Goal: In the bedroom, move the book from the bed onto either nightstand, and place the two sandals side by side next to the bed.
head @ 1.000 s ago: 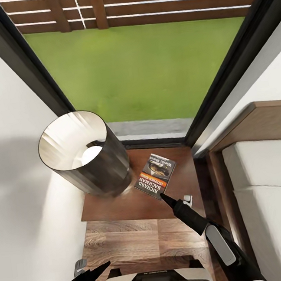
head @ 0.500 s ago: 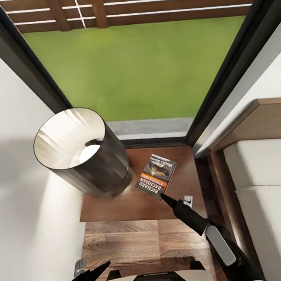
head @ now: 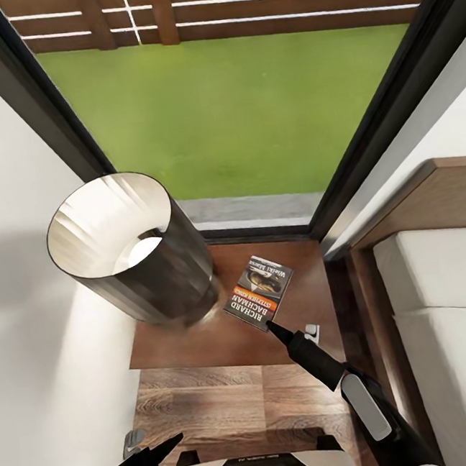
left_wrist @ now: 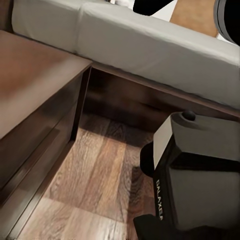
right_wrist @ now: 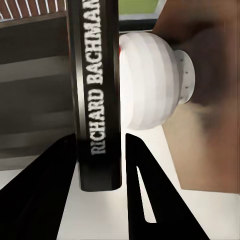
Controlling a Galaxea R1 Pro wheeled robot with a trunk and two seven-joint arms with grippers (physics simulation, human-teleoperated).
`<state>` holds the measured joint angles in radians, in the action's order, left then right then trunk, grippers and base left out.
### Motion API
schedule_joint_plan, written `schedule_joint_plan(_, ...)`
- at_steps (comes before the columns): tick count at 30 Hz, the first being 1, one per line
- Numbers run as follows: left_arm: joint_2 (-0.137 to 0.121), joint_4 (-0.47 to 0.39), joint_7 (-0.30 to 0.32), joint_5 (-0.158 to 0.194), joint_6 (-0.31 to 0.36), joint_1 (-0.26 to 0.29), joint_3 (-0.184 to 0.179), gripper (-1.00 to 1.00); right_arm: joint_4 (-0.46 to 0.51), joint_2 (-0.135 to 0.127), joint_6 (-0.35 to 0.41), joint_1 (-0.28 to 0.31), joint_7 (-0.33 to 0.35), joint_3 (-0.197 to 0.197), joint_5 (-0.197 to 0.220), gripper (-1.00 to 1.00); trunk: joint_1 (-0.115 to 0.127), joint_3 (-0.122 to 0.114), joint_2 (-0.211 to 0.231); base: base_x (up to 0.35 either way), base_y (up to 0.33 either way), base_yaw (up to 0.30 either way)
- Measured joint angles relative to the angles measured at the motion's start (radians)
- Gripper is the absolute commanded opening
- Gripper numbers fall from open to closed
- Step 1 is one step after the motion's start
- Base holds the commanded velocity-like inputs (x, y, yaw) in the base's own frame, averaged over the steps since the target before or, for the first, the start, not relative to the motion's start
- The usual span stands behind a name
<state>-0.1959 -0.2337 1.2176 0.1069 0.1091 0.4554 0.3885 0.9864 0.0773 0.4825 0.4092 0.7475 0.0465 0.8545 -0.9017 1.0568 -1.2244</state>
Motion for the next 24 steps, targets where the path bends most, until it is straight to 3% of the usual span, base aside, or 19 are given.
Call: schedule_joint_plan(24,0.0,0.0,-0.001,0.0,0.0,0.0,0.0,1.0,0.0,0.0,-0.001,0.0,0.0,-0.004,0.0,-1.0,-0.092,0.075,-0.168,0.0,0.0,0.0)
